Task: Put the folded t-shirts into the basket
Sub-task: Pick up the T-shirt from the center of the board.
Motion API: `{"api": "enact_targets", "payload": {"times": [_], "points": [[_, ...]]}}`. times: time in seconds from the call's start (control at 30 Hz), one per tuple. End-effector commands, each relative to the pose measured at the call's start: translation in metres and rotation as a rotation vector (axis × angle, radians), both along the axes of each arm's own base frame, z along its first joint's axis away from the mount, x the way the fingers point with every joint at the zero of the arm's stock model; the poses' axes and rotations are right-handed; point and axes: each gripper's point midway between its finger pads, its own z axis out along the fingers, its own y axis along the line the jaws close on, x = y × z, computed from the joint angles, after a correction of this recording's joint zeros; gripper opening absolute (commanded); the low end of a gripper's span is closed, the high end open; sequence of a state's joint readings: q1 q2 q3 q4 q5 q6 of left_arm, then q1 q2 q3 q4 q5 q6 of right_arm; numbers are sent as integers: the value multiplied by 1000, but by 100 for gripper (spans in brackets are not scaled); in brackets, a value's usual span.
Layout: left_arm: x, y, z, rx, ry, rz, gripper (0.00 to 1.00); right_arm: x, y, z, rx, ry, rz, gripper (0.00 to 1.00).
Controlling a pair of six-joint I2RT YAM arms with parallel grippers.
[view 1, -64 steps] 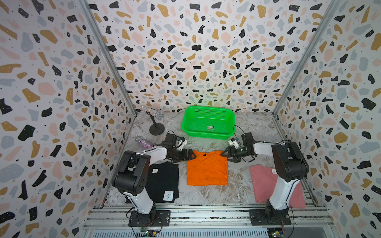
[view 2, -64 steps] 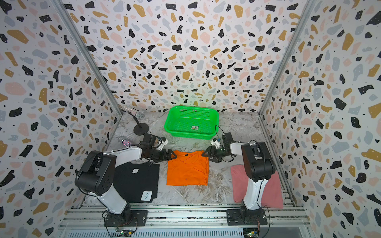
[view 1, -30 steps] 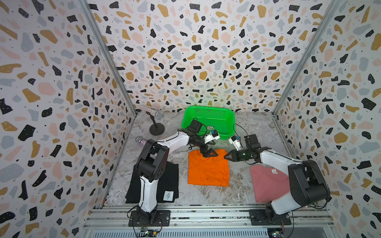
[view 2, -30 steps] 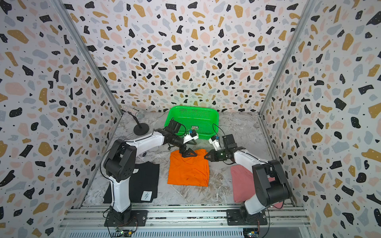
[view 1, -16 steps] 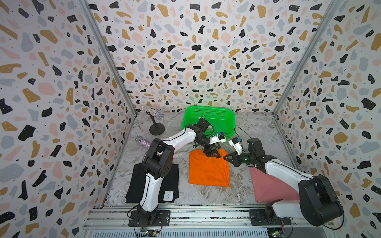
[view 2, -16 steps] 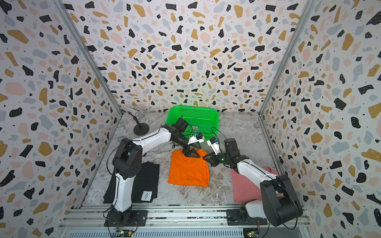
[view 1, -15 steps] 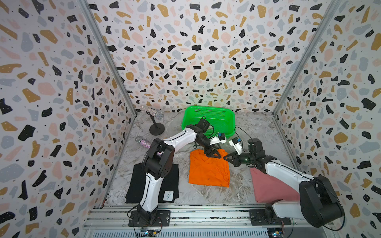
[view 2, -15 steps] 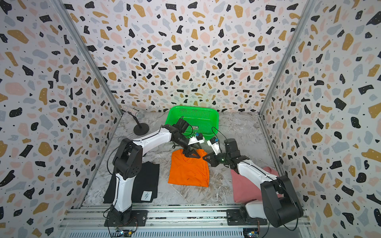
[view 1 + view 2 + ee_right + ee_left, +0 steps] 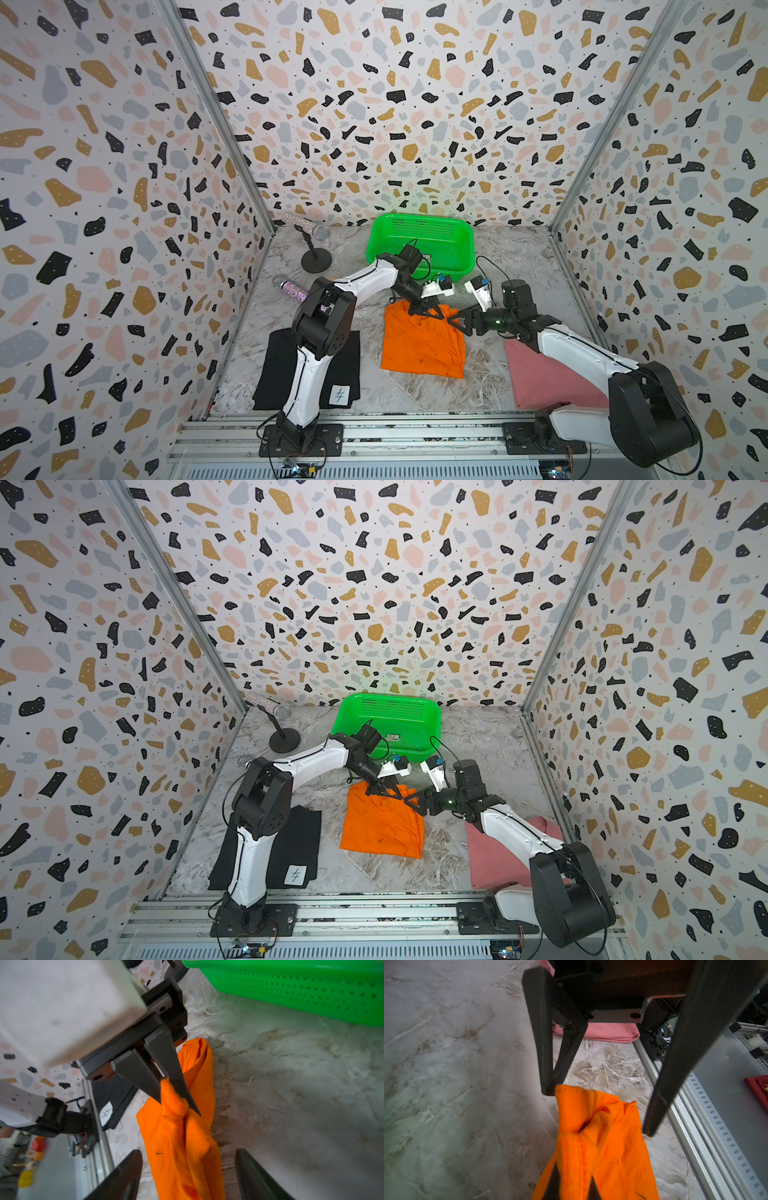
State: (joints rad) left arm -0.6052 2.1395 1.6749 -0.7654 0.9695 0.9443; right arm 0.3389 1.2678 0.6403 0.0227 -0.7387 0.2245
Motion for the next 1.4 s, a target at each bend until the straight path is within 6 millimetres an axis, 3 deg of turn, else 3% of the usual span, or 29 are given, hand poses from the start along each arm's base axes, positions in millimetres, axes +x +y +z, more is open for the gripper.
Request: {"api": "enact_targets", "payload": {"times": [0.0, 0.23, 0.37, 0.47, 0.63, 0.83, 1.1, 1.17, 1.23, 1.37], "points": [[-9, 0, 12, -48, 18, -31, 11, -3, -2, 18, -18, 4, 6, 80], [-10, -2, 18, -78, 27, -38, 12, 3, 2, -8, -61, 95, 46, 85], [-11, -2, 19, -82, 25, -40, 15, 2, 19, -1, 39, 113, 135, 79], [-10, -3, 18, -81, 26, -36, 20, 2, 24, 3, 82, 113, 164, 69], [-8, -4, 18, -79, 29, -27, 39, 4, 30, 8, 125, 107, 194, 32], [-13, 0, 25, -85, 11, -46, 60, 6, 35, 14, 167, 117, 215, 9], [-15, 48, 69, -105, -51, -55, 96, 10, 34, 19, 139, 77, 218, 0], [-17, 62, 77, -92, -124, -78, 100, 9, 30, 17, 93, 51, 217, 0], [-14, 76, 74, -40, -210, -91, 100, 5, 26, 18, 51, 0, 238, 0], [1, 101, 39, 80, -379, -118, 100, -4, 22, 26, 6, -186, 291, 0]]}}
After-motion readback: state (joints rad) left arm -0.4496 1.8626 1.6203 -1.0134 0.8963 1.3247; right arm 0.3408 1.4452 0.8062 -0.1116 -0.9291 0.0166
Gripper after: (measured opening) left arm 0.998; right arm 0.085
